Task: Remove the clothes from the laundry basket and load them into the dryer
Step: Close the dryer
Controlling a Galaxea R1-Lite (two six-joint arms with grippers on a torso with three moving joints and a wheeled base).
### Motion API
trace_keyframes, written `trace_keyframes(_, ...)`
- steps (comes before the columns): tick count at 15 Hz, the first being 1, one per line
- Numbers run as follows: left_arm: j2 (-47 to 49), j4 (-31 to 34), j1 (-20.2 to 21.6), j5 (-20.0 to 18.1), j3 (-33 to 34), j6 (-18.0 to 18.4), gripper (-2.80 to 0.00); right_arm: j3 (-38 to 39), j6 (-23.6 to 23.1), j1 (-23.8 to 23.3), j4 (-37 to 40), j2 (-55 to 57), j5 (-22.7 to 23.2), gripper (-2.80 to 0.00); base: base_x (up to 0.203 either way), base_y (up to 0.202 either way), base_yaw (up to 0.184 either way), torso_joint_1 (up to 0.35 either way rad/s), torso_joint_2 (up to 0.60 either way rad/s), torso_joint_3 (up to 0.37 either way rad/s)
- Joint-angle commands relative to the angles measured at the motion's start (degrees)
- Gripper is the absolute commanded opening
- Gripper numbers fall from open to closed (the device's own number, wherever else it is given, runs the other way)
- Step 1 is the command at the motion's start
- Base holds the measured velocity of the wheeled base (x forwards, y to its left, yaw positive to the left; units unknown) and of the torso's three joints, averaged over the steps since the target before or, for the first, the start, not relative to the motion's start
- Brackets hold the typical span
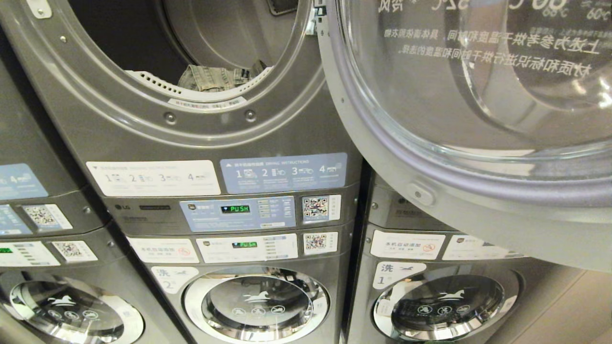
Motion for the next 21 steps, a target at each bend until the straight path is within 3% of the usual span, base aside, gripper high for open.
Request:
trace_keyframes(1,0.0,0.0,0.0,0.0,0.0,-0.1,-2.8,0.0,-0.1,0.0,-0.1,0.1,0.0,-2.8,0.0,0.0,0.0,0.002,0.0,0.17)
trace_keyframes(3,0.0,0.0,0.0,0.0,0.0,-0.1,-2.8,-0.2,-0.4,0.0,0.0,0.1,0.1,-2.8,0.0,0.0,0.0,0.002,0.0,0.19)
trace_keyframes(6,0.0,0.0,0.0,0.0,0.0,-0.2,-2.8,-7.3,-2.0,0.0,0.1,1.5,0.2,-2.8,0.0,0.0,0.0,0.004,0.0,0.198)
trace_keyframes(11,0.0,0.0,0.0,0.0,0.0,-0.2,-2.8,-20.9,-1.7,-0.3,-1.8,18.7,-0.4,-2.8,0.0,0.0,0.0,0.002,0.0,0.201)
trace_keyframes(14,0.0,0.0,0.0,0.0,0.0,-0.2,-2.8,-23.8,0.0,-0.4,-12.3,30.9,-0.7,-2.8,0.0,0.0,0.0,0.005,0.0,0.144)
trace_keyframes(18,0.0,0.0,0.0,0.0,0.0,-0.2,-2.8,-25.7,6.5,0.1,-27.8,43.6,0.4,-2.8,0.0,0.0,0.0,0.001,0.0,0.013)
trace_keyframes(21,0.0,0.0,0.0,0.0,0.0,-0.2,-2.8,-26.3,12.3,0.4,-34.5,46.4,8.5,-2.8,0.0,0.0,0.0,0.0,0.0,0.0)
